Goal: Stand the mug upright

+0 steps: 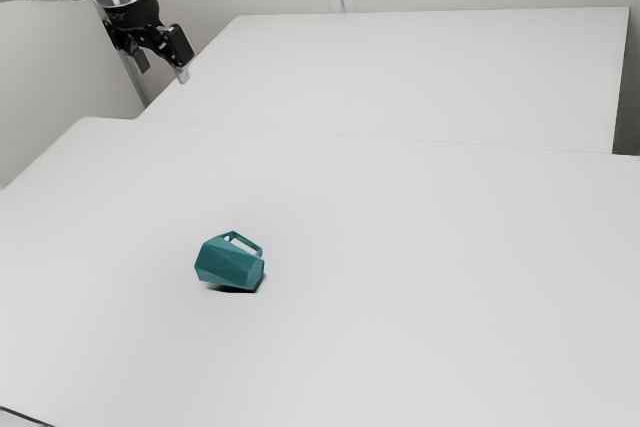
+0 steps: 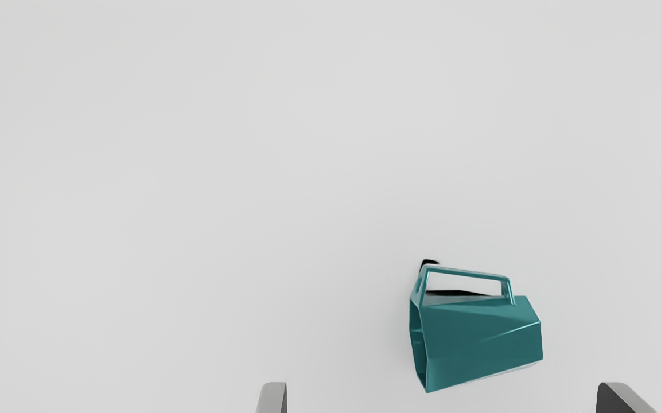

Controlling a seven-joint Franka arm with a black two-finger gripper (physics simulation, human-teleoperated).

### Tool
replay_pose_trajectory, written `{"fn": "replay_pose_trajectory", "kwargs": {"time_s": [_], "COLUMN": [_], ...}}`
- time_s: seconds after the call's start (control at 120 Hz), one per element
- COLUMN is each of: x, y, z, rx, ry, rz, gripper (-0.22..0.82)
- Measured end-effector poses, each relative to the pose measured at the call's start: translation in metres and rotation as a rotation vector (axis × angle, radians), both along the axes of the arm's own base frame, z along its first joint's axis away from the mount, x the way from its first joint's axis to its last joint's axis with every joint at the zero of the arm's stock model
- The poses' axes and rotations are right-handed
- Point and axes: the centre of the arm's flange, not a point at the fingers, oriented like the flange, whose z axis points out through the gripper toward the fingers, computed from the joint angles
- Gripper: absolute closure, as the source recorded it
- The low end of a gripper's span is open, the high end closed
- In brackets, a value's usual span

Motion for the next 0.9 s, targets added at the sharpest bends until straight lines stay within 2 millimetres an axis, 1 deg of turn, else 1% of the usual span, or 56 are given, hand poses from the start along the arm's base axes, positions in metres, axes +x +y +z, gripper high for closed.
{"fn": "replay_pose_trajectory", "kwargs": {"time_s": [0.233,0.433,0.5,0.592,0.683,0.758,0.808,0.9], "x": [-0.001,-0.008,-0.012,-0.022,-0.026,-0.03,-0.037,-0.047], "y": [0.005,0.008,0.009,0.009,0.015,0.023,0.029,0.053], "z": [-0.004,-0.024,-0.033,-0.05,-0.064,-0.078,-0.092,-0.111], "rx": [-0.003,-0.017,-0.022,-0.038,-0.052,-0.064,-0.09,-0.143], "ry": [0.005,0.029,0.042,0.053,0.064,0.077,0.086,0.086], "rz": [0.003,0.007,0.009,0.009,0.02,0.037,0.054,0.108], "gripper": [0.02,0.02,0.02,0.02,0.02,0.02,0.02,0.02]}}
